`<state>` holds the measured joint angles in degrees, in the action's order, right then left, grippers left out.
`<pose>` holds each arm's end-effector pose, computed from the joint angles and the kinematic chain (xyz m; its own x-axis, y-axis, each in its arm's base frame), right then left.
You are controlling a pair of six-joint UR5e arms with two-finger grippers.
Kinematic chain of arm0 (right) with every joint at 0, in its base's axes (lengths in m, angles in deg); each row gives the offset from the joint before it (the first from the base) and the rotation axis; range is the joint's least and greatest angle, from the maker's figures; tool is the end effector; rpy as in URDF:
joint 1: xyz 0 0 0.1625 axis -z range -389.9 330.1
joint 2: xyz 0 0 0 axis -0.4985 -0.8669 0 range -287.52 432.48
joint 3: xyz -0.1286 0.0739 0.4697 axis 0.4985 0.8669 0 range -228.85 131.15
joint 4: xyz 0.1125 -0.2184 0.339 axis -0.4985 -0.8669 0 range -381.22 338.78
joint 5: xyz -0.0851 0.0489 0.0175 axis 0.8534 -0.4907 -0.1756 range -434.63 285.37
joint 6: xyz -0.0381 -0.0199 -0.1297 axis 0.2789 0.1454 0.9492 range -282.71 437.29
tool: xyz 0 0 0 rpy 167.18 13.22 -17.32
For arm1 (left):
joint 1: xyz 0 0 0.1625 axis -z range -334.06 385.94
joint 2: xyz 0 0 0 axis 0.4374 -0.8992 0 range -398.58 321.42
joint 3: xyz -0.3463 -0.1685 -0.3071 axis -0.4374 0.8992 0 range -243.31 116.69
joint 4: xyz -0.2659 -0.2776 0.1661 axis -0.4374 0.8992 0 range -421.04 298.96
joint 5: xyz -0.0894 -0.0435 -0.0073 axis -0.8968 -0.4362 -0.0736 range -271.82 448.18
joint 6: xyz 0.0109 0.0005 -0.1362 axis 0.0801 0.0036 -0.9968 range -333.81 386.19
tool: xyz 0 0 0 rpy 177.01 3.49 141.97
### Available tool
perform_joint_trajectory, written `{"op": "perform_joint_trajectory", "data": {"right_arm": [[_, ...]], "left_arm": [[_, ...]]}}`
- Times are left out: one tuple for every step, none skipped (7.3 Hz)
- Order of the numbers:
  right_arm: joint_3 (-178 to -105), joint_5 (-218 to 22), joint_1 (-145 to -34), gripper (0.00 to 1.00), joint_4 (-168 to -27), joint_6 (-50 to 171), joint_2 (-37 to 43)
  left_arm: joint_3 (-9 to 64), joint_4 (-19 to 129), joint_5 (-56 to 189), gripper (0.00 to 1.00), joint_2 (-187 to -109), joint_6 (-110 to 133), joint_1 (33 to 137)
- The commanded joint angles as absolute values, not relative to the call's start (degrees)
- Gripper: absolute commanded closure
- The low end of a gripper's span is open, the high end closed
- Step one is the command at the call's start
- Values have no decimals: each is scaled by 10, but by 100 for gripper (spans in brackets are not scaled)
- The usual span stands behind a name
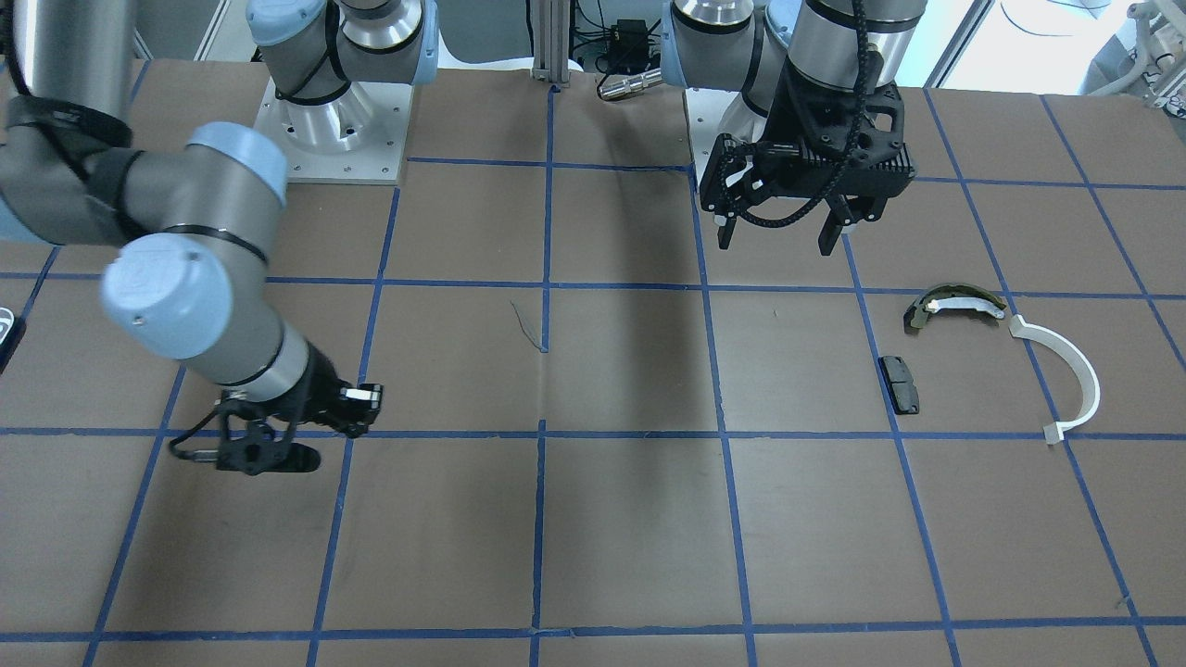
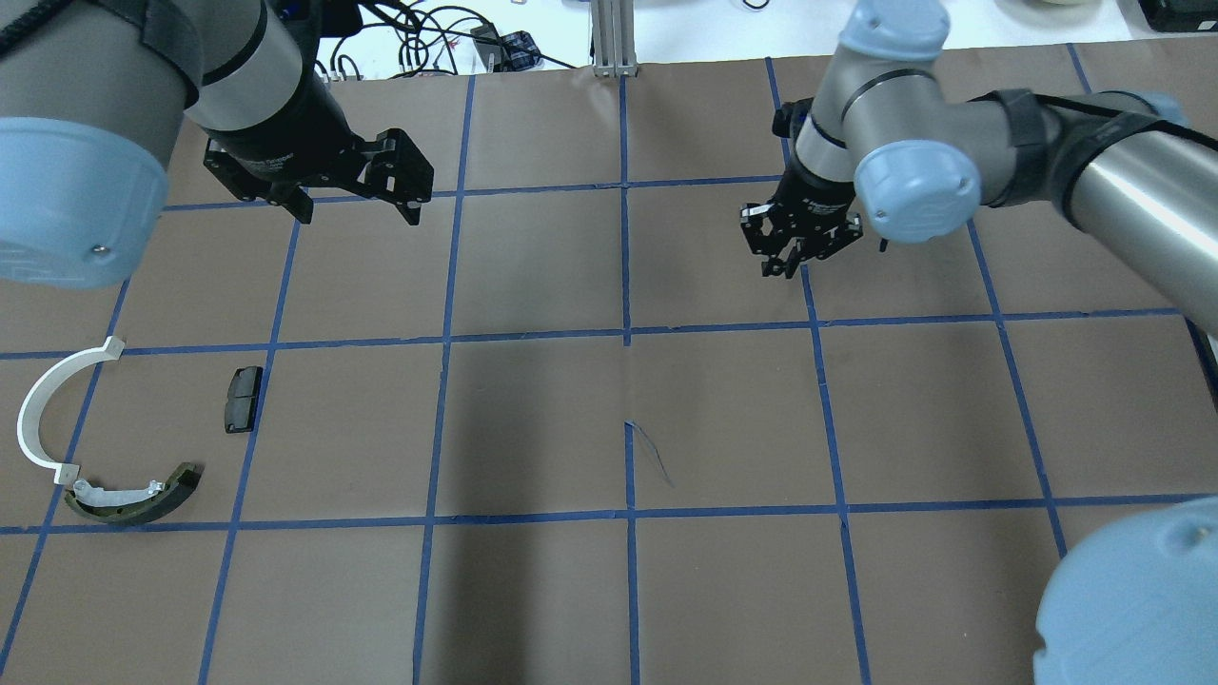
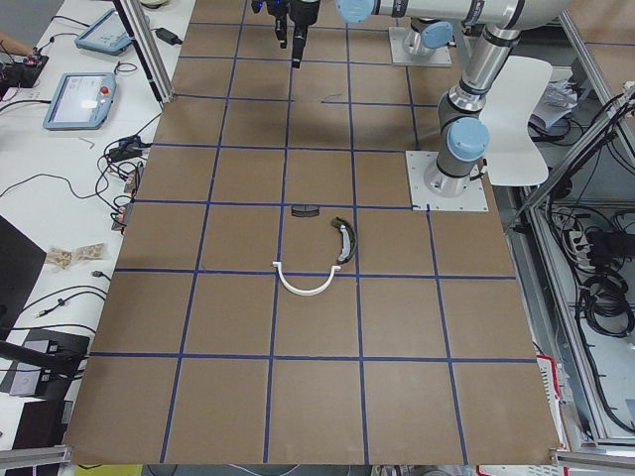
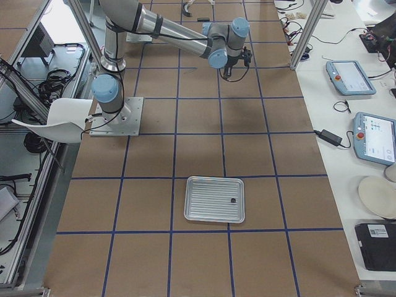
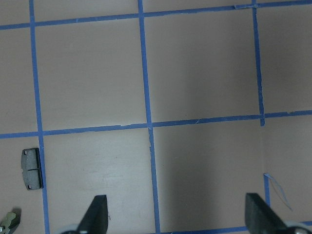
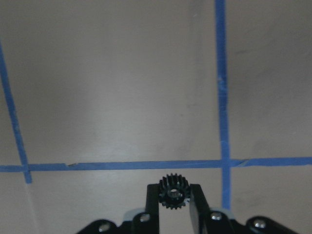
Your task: Place bearing gear from tray to pile
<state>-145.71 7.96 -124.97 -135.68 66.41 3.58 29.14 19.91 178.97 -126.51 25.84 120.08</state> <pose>0.2051 -0.6034 0.2946 -0.9873 0.1094 -0.1149 0.1001 0.9914 0.0843 -0.1672 -0.4876 0.5320 -0.9979 0.0641 -0.0127 0.0652 0.9864 -0.1506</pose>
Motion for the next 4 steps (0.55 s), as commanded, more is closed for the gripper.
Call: {"op": "perform_joint_trajectory", "data": {"right_arm": [[-1526, 78, -1348, 100, -1469, 511, 39], [-1555, 71, -1378, 100, -1510, 497, 40], [-1568, 49, -1397, 100, -1514, 461, 39], [-1568, 46, -1420, 100, -1518, 428, 39]], "left_arm": [[291, 199, 1790, 0, -1266, 258, 1200], [291, 198, 1790, 0, -1265, 258, 1201], [291, 198, 1789, 0, -1266, 258, 1199], [291, 199, 1789, 0, -1265, 257, 1198]]}}
